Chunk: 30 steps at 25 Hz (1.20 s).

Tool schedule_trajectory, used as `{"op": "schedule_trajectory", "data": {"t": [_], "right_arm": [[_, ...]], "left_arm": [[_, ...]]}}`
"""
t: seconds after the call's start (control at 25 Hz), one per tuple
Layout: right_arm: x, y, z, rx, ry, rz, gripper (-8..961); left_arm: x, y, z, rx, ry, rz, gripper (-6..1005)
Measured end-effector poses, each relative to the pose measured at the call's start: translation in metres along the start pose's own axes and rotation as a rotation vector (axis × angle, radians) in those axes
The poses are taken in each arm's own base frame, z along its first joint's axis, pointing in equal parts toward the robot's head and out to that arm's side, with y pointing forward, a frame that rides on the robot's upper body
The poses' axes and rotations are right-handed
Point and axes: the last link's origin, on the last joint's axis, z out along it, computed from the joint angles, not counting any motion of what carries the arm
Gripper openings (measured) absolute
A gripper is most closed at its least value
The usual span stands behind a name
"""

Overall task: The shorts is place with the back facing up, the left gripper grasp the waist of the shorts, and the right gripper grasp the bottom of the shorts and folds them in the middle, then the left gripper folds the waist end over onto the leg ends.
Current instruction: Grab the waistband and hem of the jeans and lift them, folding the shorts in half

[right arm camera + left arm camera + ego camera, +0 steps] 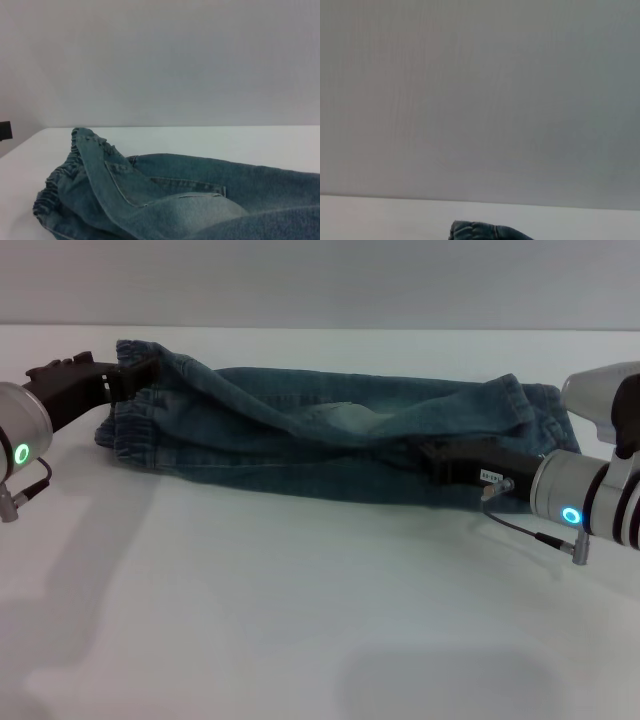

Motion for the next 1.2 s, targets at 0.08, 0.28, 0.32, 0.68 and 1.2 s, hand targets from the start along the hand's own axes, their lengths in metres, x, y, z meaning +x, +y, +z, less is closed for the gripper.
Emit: {"op": "schedule_trajectory", "data": {"t": [0.08, 0.28, 0.32, 0.68, 1.2], "right_arm": [[0.000, -0.001, 0.002, 0.002, 0.004, 0.002, -1], [0.001, -0.007, 0.005, 0.025, 0.018, 0.016, -1], [0.000, -0.008, 0.005, 0.030, 0.016, 0.018, -1], [-0.020, -0.025, -0.003, 0.093, -0.064, 0.017, 0], [-0.035, -0.035, -0.014, 0.108, -0.154, -0.006, -1]], "left_arm": [[0.001, 0.000, 0.000, 0.000, 0.002, 0.000, 802], [0.003, 0.001, 0.000, -0.003, 0.009, 0.001, 801], [0.003, 0.001, 0.000, -0.003, 0.009, 0.001, 801], [0.001, 0.000, 0.000, 0.001, 0.007, 0.000, 799], [-0.003, -0.005, 0.003, 0.013, -0.001, 0.000, 796]]}}
